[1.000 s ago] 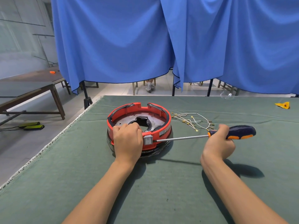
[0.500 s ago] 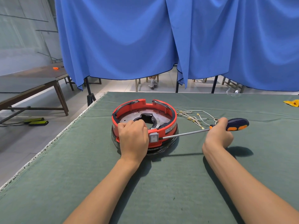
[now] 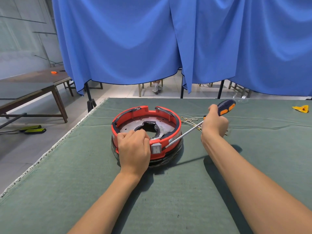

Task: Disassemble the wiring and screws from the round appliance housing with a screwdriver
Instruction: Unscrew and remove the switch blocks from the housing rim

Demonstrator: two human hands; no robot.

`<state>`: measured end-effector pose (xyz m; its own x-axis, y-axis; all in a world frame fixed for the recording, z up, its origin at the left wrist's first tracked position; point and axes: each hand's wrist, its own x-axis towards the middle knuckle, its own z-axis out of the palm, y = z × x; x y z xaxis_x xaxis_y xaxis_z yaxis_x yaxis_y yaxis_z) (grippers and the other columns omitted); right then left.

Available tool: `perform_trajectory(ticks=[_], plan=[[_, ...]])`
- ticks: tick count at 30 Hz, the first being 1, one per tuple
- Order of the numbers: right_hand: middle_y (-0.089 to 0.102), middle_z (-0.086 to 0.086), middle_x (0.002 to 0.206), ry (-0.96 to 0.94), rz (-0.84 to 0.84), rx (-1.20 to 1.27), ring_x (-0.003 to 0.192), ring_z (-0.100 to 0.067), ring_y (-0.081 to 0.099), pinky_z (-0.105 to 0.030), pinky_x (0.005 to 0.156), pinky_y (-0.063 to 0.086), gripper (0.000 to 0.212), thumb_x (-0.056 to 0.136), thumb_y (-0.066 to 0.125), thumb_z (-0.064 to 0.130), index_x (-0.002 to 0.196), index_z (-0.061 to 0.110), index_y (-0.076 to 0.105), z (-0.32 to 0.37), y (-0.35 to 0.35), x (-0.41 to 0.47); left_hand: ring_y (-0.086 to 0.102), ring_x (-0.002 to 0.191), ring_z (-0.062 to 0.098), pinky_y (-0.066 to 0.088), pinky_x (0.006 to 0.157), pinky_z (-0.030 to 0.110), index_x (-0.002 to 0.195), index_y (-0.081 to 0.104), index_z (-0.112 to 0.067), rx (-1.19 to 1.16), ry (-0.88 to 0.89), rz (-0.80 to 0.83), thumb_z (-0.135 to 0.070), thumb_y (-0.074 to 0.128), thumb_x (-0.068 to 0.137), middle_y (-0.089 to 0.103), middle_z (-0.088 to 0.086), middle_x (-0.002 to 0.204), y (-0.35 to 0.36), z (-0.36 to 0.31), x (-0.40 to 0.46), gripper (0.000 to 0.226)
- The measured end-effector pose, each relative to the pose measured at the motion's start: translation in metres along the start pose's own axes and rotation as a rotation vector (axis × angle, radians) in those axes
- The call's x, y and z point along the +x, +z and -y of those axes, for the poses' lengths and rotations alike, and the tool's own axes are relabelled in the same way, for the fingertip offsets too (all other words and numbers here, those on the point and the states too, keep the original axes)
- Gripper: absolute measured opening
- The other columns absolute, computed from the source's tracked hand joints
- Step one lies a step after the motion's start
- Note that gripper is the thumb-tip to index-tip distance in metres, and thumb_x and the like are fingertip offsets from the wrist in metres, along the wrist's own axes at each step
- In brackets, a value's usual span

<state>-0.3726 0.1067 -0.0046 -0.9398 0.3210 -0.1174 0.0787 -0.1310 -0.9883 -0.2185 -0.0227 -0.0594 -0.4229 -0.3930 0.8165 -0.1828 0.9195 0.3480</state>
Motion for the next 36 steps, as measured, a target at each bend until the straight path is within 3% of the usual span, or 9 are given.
perform_trajectory(ticks=[4, 11, 17, 22, 36], plan=[[0.056, 0.009, 0.054, -0.076, 0.035, 0.025, 0.052, -0.014, 0.050, -0.029, 0.049, 0.032, 0.033, 0.080, 0.053, 0.044, 0.060, 0.019, 0.055, 0.011, 0.002, -0.004, 0.048, 0.053, 0.022, 0.030, 0.068, 0.034, 0.058, 0.053, -0.012, -0.012, 0.021, -0.015, -0.014, 0.035, 0.082, 0.054, 0.000, 0.056, 0.001, 0.001, 0.000, 0.030], [0.054, 0.011, 0.045, -0.104, -0.081, 0.184, 0.045, -0.007, 0.050, -0.029, 0.049, 0.033, 0.032, 0.081, 0.054, 0.040, 0.057, 0.018, 0.056, 0.005, -0.031, -0.018, 0.051, 0.055, 0.023, 0.031, 0.069, 0.034, 0.059, 0.056, -0.011, -0.020, 0.014, -0.039, -0.014, 0.037, 0.083, 0.056, 0.000, 0.056, 0.001, 0.002, -0.002, 0.031], [0.050, 0.012, 0.036, -0.043, -0.185, 0.355, 0.034, -0.002, 0.041, -0.013, 0.036, 0.029, 0.034, 0.080, 0.054, 0.038, 0.052, 0.018, 0.052, -0.015, -0.054, -0.032, 0.050, 0.054, 0.025, 0.032, 0.068, 0.035, 0.058, 0.056, -0.011, -0.008, -0.007, -0.044, -0.015, 0.038, 0.084, 0.055, 0.003, 0.056, 0.001, -0.001, -0.002, 0.032], [0.052, 0.008, 0.048, 0.087, -0.262, 0.329, 0.046, -0.010, 0.044, -0.027, 0.047, 0.033, 0.035, 0.081, 0.051, 0.041, 0.055, 0.018, 0.053, -0.028, -0.060, -0.035, 0.049, 0.052, 0.025, 0.032, 0.067, 0.034, 0.058, 0.055, -0.010, 0.010, -0.025, -0.044, -0.015, 0.038, 0.085, 0.055, 0.005, 0.055, 0.002, -0.003, -0.002, 0.032], [0.055, 0.006, 0.054, 0.160, -0.212, 0.202, 0.052, -0.016, 0.048, -0.030, 0.048, 0.032, 0.035, 0.081, 0.050, 0.043, 0.058, 0.016, 0.053, -0.032, -0.034, -0.011, 0.047, 0.052, 0.025, 0.028, 0.068, 0.034, 0.057, 0.052, -0.010, -0.007, -0.022, -0.045, -0.015, 0.036, 0.083, 0.053, 0.004, 0.054, 0.004, -0.001, -0.001, 0.031]])
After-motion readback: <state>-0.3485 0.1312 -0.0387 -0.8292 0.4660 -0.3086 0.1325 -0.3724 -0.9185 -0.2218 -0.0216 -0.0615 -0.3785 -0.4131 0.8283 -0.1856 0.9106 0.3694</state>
